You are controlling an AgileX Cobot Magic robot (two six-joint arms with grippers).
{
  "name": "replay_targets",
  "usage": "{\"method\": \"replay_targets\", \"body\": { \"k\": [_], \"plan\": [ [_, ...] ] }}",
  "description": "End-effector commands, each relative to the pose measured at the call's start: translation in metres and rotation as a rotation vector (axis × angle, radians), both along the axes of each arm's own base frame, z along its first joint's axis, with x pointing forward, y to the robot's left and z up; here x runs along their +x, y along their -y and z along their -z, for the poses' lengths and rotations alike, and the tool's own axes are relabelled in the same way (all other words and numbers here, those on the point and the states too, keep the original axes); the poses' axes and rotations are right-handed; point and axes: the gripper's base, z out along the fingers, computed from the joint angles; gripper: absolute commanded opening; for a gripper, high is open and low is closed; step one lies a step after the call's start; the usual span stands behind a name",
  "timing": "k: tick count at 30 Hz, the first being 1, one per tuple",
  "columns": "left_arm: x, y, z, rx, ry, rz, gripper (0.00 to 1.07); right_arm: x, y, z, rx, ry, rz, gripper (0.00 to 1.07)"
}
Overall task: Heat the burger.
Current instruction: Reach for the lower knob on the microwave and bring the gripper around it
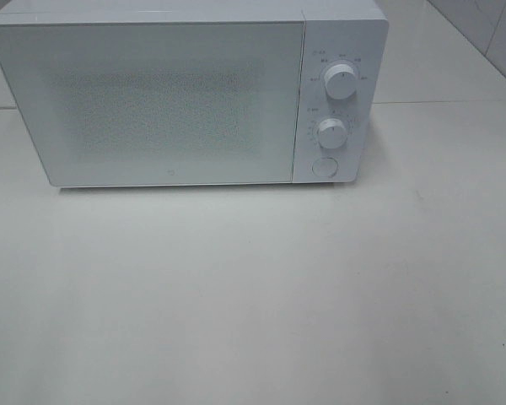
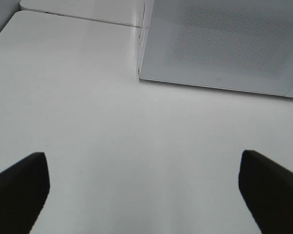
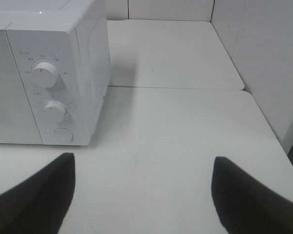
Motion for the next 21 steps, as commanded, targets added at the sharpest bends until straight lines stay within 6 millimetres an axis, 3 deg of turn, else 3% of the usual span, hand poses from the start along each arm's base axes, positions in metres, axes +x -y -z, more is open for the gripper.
{"method": "replay_targets", "body": {
  "k": [1,8,21],
  "plan": [
    [-0.003,0.0,0.002,0.006,0.019,-0.004,0.98,0.01,-0.002,0.002,-0.007,0.031,-0.011,0.73],
    [-0.003,0.0,0.002,0.006,0.019,-0.004,0.98,0.042,-0.008,0.014,-0.005,0.08,-0.052,0.73],
    [-0.003,0.0,0.002,0.006,0.019,-0.004,0.98,0.082,-0.017,0.024,0.023,0.194,-0.109,0.73]
  ]
}}
